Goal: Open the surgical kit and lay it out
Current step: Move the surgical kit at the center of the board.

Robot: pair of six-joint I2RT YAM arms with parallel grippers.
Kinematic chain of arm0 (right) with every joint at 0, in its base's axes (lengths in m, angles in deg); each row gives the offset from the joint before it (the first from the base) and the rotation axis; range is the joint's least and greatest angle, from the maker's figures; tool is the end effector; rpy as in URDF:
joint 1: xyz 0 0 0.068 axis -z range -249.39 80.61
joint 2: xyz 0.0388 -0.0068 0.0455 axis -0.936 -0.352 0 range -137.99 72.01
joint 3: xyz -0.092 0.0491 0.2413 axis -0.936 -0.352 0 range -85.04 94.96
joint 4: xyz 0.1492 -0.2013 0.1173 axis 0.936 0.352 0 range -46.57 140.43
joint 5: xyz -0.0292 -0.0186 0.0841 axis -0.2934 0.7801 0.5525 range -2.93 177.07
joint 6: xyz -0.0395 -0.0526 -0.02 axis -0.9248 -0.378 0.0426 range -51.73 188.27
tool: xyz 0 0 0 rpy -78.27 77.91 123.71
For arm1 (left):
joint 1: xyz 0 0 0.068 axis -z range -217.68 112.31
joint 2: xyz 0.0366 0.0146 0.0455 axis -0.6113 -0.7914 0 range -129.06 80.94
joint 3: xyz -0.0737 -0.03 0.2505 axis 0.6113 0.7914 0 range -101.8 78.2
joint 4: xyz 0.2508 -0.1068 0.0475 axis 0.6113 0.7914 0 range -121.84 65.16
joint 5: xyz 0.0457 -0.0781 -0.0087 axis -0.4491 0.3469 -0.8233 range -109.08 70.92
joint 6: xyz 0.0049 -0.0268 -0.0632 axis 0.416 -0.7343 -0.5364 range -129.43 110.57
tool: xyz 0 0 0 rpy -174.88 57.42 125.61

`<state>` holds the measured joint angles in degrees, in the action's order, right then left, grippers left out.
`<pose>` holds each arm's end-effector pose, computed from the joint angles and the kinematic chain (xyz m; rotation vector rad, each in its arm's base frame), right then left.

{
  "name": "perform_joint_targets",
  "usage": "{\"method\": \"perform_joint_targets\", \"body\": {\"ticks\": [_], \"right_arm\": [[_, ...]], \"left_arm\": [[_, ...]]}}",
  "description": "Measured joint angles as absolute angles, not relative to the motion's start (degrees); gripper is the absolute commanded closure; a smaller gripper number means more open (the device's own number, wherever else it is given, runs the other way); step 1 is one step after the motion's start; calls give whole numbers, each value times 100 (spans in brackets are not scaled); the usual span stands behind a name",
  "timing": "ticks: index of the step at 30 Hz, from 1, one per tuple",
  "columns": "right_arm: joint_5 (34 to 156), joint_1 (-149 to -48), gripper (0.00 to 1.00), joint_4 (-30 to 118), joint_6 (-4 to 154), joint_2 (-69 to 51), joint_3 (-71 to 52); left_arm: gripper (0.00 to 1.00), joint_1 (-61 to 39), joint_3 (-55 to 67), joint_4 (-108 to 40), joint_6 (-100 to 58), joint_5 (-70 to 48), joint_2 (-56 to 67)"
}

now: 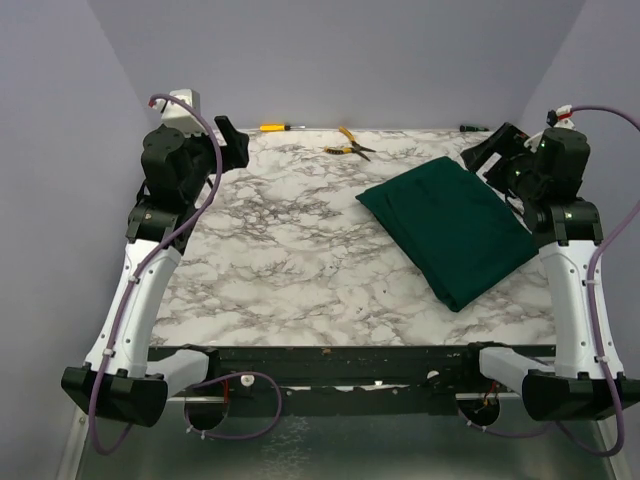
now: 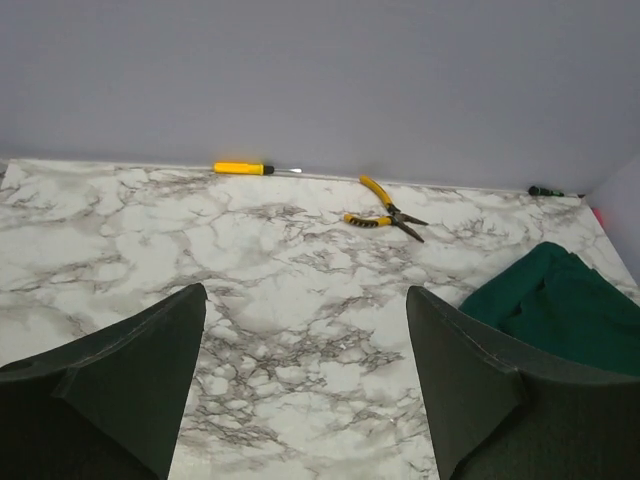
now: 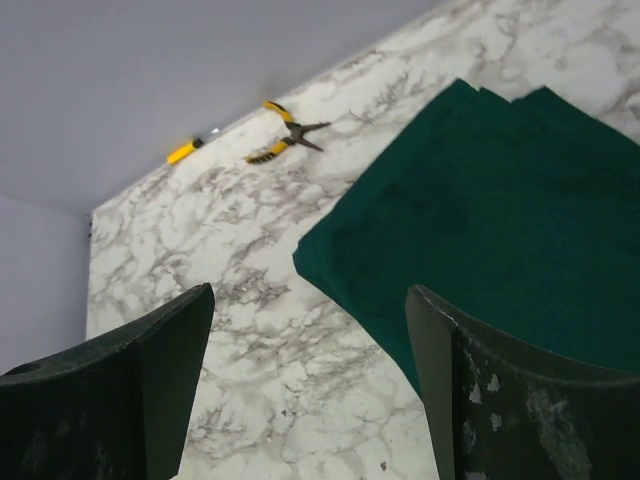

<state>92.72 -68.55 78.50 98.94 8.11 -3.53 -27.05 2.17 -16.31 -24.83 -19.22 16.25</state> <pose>0.2627 0.0016 0.4387 0.4491 1.8449 0.4489 0.2803 -0.0525 0.4435 -0.0709 1.6536 -0.3444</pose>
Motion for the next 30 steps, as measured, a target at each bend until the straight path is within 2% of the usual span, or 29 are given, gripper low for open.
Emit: {"method": "perform_joint_targets", "body": {"ticks": [4,6,12,18,26,30], "right_arm": [[9071,-6857,18,8138,10047,575,-521],[8883,-6857,14,8256,10100,459,-573],[7653,-6759,10,8564,10135,398,-951],[7027,-6411,7,8853,10478,383,-1673],[7023,-5259,7,8947,11013,394,-3135],[7353,-5063,10,8785,11048,313,-3550]], "left_arm": [[17,-2692,258,-1679,-2596,-1780,1566],[17,-2675,300,-1736,-2620,-1777,1559],[17,-2637,623,-1926,-2717,-1764,1332],[17,-2589,888,-2009,-2734,-1546,1079],[16,-2331,934,-2184,-2557,-1500,967],[15,-2187,934,-2245,-2424,-1530,869]]}}
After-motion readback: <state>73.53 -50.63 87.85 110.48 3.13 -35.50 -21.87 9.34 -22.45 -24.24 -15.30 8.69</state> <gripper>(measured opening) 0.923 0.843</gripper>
